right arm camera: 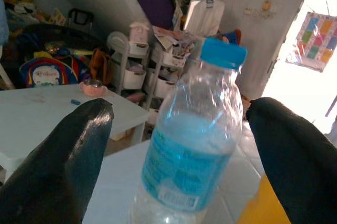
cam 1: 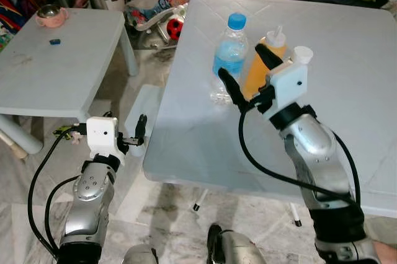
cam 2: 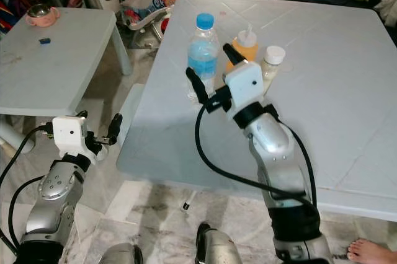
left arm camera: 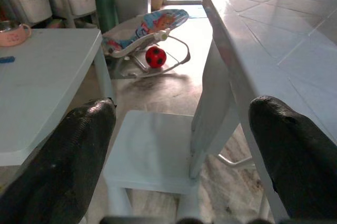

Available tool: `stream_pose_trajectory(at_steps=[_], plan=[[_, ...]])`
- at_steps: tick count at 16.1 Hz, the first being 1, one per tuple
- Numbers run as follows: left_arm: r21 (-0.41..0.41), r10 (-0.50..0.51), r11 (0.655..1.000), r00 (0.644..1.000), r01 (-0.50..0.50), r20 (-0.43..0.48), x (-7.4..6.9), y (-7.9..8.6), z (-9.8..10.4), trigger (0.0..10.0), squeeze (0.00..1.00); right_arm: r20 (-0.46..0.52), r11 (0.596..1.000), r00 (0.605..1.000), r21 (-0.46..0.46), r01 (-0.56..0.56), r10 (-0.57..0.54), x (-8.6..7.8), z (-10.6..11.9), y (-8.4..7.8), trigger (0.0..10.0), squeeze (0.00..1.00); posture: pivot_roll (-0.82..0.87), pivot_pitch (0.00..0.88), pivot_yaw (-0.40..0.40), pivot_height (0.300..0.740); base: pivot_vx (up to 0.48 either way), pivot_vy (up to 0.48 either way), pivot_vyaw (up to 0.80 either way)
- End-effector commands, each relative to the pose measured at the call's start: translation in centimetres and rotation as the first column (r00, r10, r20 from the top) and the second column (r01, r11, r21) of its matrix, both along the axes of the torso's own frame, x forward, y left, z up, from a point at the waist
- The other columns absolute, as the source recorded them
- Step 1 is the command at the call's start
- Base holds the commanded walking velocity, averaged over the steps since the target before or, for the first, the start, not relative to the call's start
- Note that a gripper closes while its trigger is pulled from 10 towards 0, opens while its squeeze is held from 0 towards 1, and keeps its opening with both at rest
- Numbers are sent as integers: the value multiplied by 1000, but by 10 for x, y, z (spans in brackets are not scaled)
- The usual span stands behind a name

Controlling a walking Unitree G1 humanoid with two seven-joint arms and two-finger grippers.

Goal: Restocking fridge

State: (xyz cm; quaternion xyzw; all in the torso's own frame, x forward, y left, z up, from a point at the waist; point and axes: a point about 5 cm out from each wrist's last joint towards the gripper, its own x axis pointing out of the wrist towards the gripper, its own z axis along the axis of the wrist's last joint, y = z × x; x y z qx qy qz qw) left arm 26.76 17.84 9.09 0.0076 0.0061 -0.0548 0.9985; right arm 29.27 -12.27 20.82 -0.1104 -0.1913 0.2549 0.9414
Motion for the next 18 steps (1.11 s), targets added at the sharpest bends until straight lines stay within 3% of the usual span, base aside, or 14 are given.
stream_pose_trajectory(at_steps=[1,7,10,18], plan=[[7,6,1000,1000,-6,10,-1,1,3,10000,0,35,1000,999,-6,-4,5,2,12,-3,10000,0,4,109,-10,740,0,0,0],[16,-4,1000,1000,4,10,-1,0,3,10000,0,90,999,995,-19,51,-49,17,29,-17,10000,0,12,116,-6,740,0,0,0],[29,-16,999,1000,15,11,-1,0,4,10000,0,85,998,994,23,64,-66,31,37,-19,10000,0,23,127,2,740,0,0,0],[61,-26,998,1000,26,0,-8,5,5,10000,0,65,999,998,28,-28,26,63,49,8,10000,0,63,153,4,740,0,0,0]])
